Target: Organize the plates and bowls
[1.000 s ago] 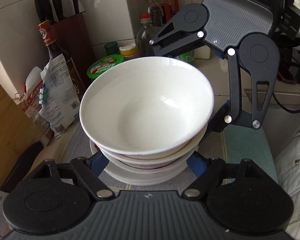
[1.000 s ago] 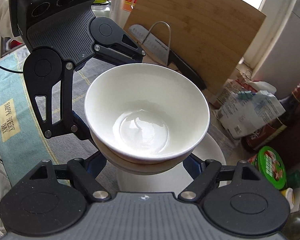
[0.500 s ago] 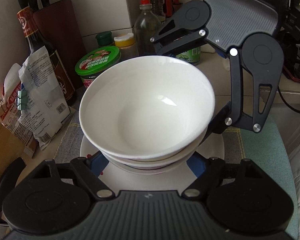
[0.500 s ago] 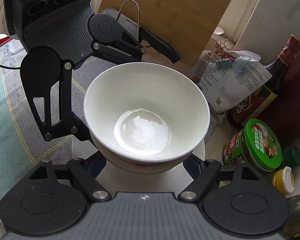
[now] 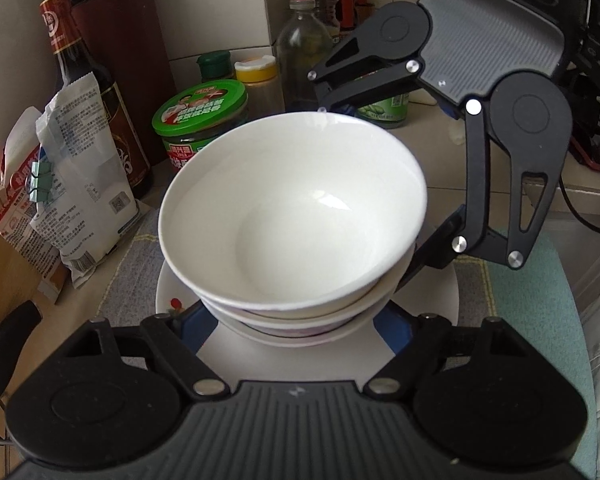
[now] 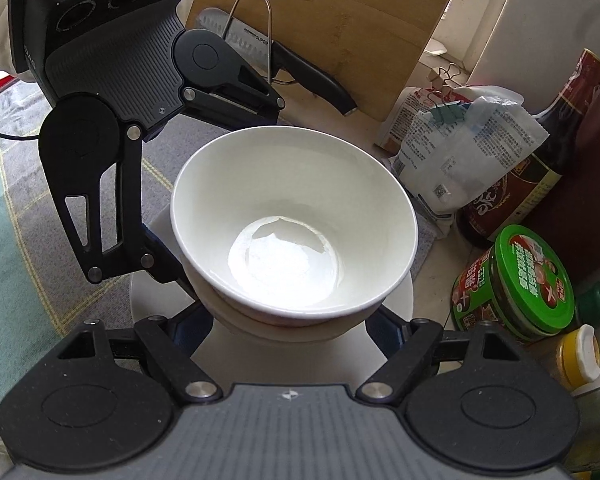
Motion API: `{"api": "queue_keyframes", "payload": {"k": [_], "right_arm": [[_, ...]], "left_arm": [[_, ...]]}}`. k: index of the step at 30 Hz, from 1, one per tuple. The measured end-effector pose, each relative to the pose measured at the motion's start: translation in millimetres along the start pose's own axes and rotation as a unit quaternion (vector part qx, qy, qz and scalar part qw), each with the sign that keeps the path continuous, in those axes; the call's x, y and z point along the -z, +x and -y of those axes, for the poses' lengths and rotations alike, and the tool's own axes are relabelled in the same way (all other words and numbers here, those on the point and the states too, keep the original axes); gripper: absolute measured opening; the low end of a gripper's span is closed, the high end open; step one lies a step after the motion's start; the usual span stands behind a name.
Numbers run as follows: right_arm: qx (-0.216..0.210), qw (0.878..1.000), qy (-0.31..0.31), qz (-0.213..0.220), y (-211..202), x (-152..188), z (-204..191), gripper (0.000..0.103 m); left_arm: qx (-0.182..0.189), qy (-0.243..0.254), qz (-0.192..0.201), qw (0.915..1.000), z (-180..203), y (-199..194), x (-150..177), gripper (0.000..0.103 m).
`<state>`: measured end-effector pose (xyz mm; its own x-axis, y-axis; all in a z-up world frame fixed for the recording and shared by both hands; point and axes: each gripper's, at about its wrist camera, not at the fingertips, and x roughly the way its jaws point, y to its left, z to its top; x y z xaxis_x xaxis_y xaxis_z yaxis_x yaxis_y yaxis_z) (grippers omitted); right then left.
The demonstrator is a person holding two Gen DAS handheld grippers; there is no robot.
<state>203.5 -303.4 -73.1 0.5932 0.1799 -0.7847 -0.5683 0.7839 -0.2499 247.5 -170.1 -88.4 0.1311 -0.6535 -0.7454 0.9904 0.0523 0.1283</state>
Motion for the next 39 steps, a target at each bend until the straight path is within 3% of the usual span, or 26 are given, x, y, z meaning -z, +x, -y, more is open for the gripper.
{"api": "queue_keyframes", "payload": {"k": [2, 3, 10, 15, 18, 21, 23, 26, 30, 35, 39], "right_arm": [[0.002, 1.0, -0.002, 0.005, -2.1, -0.2, -2.0, 0.1], [0.003, 1.0, -0.002, 0.01, -4.2, -0.1, -3.2, 0.103], [0.023, 1.0, -0.01, 0.008, -14.3, 4.6, -12.4, 0.103], [0.058, 0.998, 0.004, 0.011, -32.4, 7.7, -19.9, 0.103], [0.077, 0.996, 0.027, 0.022, -51.4, 4.6, -27.2, 0.103], [0.101, 0.991, 0.08, 0.024, -68.5, -1.4, -38.5, 0.103], [0.138, 0.982, 0.127, 0.026, -77.2, -3.2, -50.7, 0.103], [0.173, 0.958, 0.227, 0.026, -87.1, -0.8, -66.7, 0.103], [0.208, 0.921, 0.33, 0.023, -96.9, 3.4, -92.9, 0.103], [0.242, 0.891, 0.383, 0.042, -117.0, 6.7, -129.1, 0.103], [0.253, 0.879, 0.4, 0.052, -129.8, 8.5, -149.8, 0.103]], "left_arm": [[-0.003, -0.005, 0.004, 1.0, 1.5, -0.9, 0.6, 0.088], [-0.005, -0.005, 0.009, 0.9999, 2.8, -2.4, 1.2, 0.095], [-0.08, -0.047, 0.052, 0.9943, 16.6, -35.9, 16.6, 0.1], [-0.185, -0.096, 0.11, 0.9718, 37.5, -84.9, 26.1, 0.102], [-0.204, -0.127, 0.133, 0.9614, 47.0, -110.5, 27.3, 0.102], [-0.229, -0.155, 0.13, 0.9522, 58.0, -123.9, 30.4, 0.102], [-0.246, -0.168, 0.129, 0.9459, 67.6, -129.3, 33.1, 0.102], [-0.27, -0.216, 0.13, 0.9293, 82.5, -140.7, 38.6, 0.102], [-0.257, -0.282, 0.136, 0.9145, 98.6, -161.7, 45.5, 0.102], [-0.278, -0.334, 0.099, 0.895, 114.6, -178.2, 50.8, 0.102], [-0.278, -0.339, 0.098, 0.8935, 126.4, -190.4, 54.3, 0.102]]}}
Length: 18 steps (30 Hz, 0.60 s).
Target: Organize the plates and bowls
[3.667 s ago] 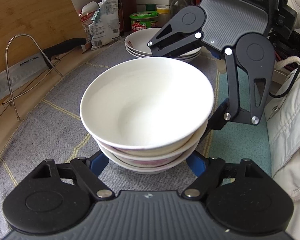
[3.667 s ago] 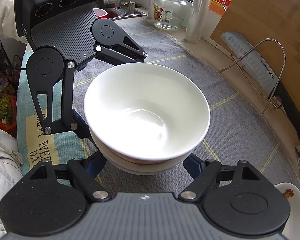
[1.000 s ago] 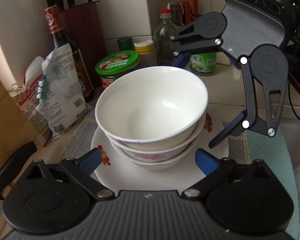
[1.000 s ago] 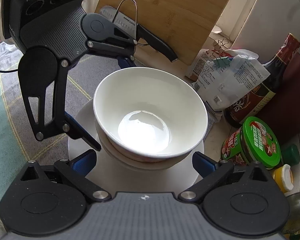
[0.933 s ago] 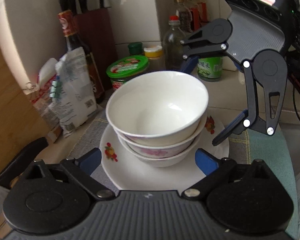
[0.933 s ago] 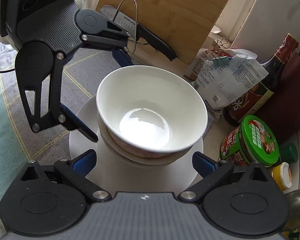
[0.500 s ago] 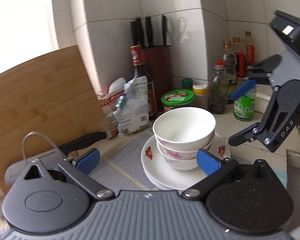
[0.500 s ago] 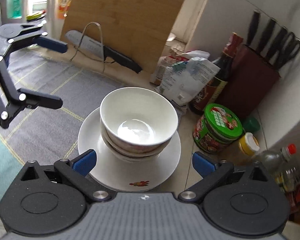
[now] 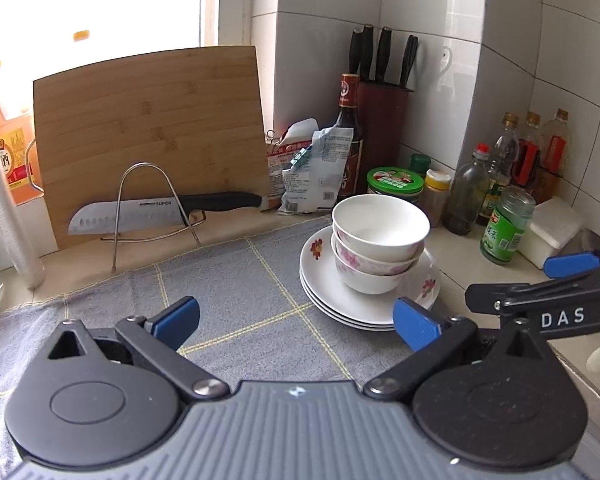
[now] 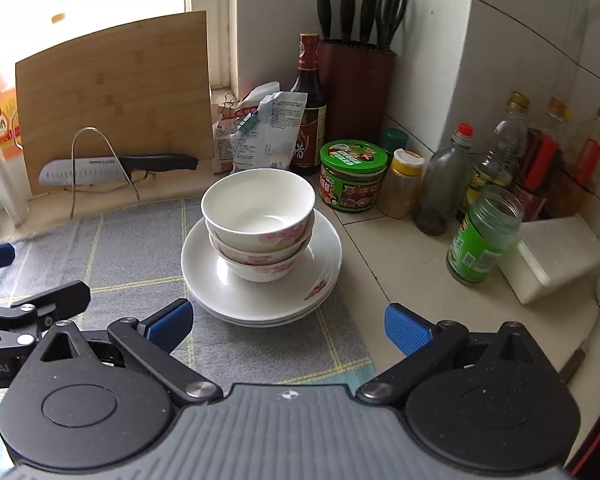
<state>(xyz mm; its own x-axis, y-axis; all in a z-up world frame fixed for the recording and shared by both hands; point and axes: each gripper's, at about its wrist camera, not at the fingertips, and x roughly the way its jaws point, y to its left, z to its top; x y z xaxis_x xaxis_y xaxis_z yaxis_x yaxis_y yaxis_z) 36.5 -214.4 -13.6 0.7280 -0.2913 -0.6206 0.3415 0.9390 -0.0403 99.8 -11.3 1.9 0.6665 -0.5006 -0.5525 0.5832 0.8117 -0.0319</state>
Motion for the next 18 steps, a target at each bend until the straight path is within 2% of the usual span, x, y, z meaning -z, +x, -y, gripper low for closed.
{"api": "queue_keyframes", "payload": {"k": [6, 18], "right_arm": [[0.004, 1.0, 0.015, 0.007, -15.4, 9.9, -5.1, 0.103], [0.004, 1.0, 0.018, 0.008, -21.0, 13.4, -13.6, 0.103]], "left_arm": [[-0.011, 0.006, 0.0, 0.9999, 1.1, -11.4, 1.5, 0.102], [-0.007, 0.005, -0.007, 0.9999, -1.1, -18.0, 1.3, 0.102]]}}
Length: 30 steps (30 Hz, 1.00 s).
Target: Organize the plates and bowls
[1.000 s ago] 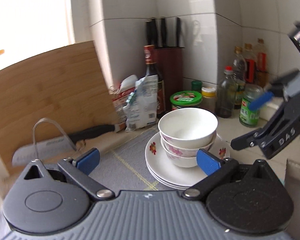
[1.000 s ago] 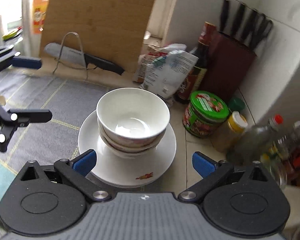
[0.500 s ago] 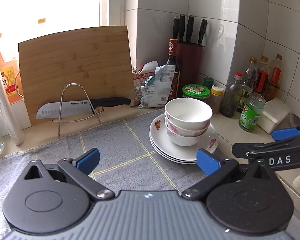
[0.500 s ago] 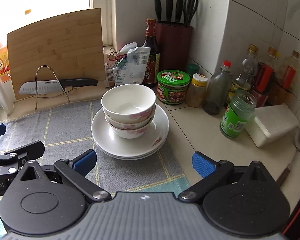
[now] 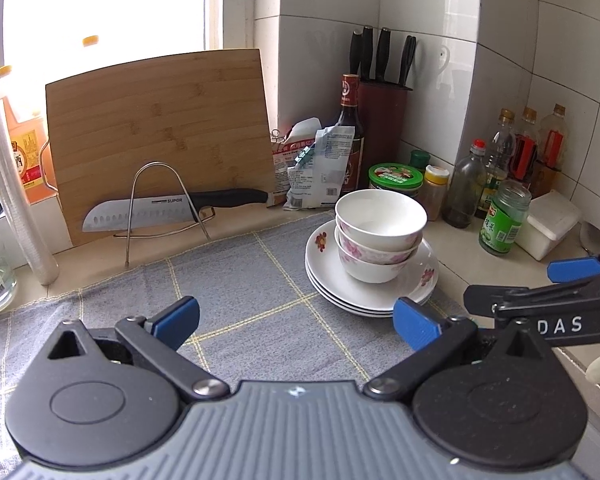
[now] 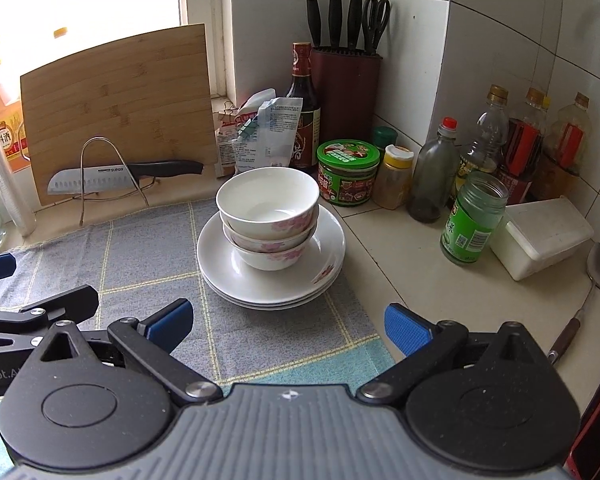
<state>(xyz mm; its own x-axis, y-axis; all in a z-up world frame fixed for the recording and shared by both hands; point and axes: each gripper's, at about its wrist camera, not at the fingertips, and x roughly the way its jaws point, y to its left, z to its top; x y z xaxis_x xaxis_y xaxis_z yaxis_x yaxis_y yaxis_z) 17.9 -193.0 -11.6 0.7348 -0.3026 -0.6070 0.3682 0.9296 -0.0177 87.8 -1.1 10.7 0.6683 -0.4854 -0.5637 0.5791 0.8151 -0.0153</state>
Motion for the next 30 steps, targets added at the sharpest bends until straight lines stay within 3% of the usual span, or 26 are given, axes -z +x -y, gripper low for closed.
{"api": "queue_keyframes", "payload": {"k": [30], "right_arm": [[0.006, 1.0, 0.001, 0.007, -4.8, -2.9, -0.7, 0.103]], "left_arm": [[-0.004, 0.001, -0.001, 1.0, -2.0, -1.2, -4.3, 0.102]]}}
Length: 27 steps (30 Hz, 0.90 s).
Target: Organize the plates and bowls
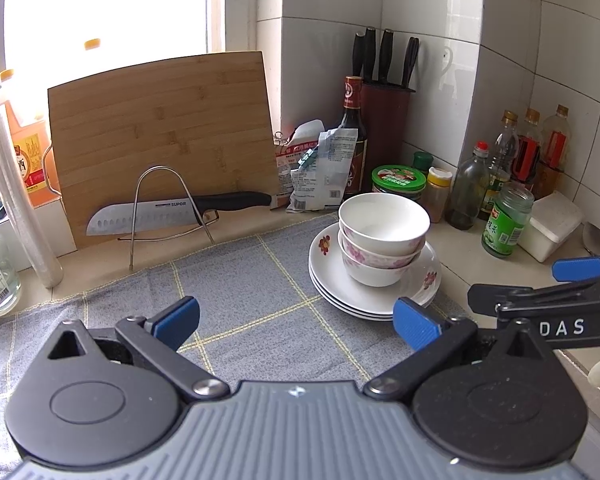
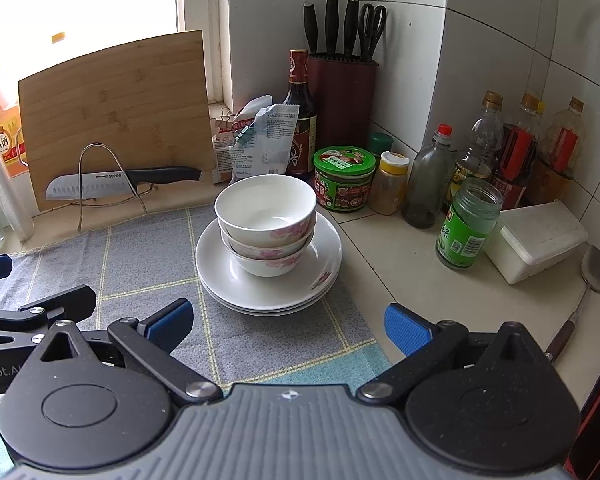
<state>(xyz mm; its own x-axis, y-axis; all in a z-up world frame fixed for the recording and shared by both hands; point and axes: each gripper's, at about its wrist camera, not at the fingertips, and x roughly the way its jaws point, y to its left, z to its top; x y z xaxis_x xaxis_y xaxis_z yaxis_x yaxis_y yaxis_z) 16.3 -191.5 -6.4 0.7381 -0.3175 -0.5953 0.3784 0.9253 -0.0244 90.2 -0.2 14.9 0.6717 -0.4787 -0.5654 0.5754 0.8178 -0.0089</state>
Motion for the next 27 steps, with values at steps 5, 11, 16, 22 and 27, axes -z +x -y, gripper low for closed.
{"api": "queue_keyframes", "payload": {"k": [5, 11, 16, 22, 27], "right_arm": [[0.001, 1.0, -0.002, 0.0, 0.9, -1.0, -0.2, 0.103], [0.002, 1.0, -0.002, 0.0, 2.1, -2.2, 0.8, 0.103], [0.003, 1.0, -0.002, 0.002, 1.2, -2.3, 2.0, 0.103], [0.005, 1.0, -0.002, 0.001, 0.4, -1.5, 2.1, 0.103], [0.004, 1.0, -0.002, 0.001, 0.2, -1.7, 2.2, 0.103]], "left_arm": [[-0.001, 0.001, -0.001, 1.0, 0.0, 1.1, -0.8, 0.102], [-0.001, 0.002, -0.001, 1.0, 0.5, 1.4, -1.4, 0.102], [0.0, 0.003, 0.0, 1.0, 0.3, 1.3, -1.4, 0.102], [0.0, 0.004, -0.001, 1.0, 0.6, 0.8, -1.4, 0.102], [0.0, 0.005, 0.0, 1.0, 0.7, 0.4, -1.1, 0.102]]}}
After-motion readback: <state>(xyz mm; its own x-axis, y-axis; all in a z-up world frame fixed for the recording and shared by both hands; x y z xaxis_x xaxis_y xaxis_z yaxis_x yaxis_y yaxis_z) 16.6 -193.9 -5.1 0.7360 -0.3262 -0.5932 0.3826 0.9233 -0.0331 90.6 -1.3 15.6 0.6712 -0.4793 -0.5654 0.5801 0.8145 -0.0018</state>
